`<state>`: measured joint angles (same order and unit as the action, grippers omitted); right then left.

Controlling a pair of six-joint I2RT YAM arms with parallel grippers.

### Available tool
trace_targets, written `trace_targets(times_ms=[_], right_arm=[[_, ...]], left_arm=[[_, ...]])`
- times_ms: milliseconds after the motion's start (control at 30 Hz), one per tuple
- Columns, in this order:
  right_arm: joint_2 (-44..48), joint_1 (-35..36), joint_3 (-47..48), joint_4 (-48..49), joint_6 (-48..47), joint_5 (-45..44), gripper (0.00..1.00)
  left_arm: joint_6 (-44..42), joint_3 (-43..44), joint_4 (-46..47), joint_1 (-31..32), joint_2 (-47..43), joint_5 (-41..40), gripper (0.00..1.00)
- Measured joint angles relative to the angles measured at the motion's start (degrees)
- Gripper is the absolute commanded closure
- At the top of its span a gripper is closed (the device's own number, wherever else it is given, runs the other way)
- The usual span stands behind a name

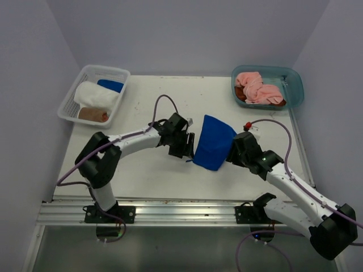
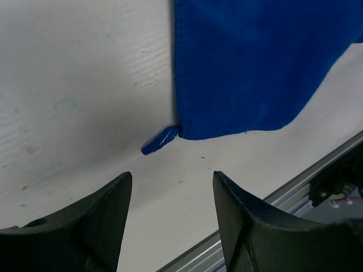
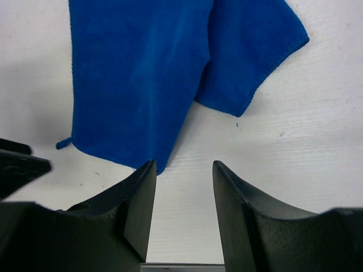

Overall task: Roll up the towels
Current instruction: Flatten the towel

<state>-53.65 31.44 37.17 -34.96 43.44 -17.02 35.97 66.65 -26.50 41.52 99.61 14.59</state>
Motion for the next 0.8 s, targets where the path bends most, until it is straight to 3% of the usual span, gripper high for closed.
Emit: trace_targets(times_ms=[400, 500, 533, 700, 800], right_arm=[[2.8, -1.4, 4.4, -4.6, -1.4, -1.6, 0.52], [3.4, -1.7, 4.4, -6.1, -1.6, -1.7, 0.52], [3.5, -1.9, 4.4, -6.5, -1.7, -1.8, 0.52], [3.5, -2.3, 4.4, -8.2, -2.2, -1.9, 0.51], [3.3, -4.0, 4.4, -8.3, -3.0, -1.0, 0.49]], left_arm=[[1.5, 6.1, 1.0, 5.2, 11.1, -2.0, 0.54], [2.4, 7.2, 1.7, 6.3, 13.0, -1.1, 0.78], [2.7, 7.6, 2.0, 6.6, 13.5, -0.8, 1.0], [2.5, 10.6, 0.3, 7.1, 14.9, -1.1, 1.0], [3.0, 9.3, 0.9, 5.5, 11.0, -1.5, 1.0]])
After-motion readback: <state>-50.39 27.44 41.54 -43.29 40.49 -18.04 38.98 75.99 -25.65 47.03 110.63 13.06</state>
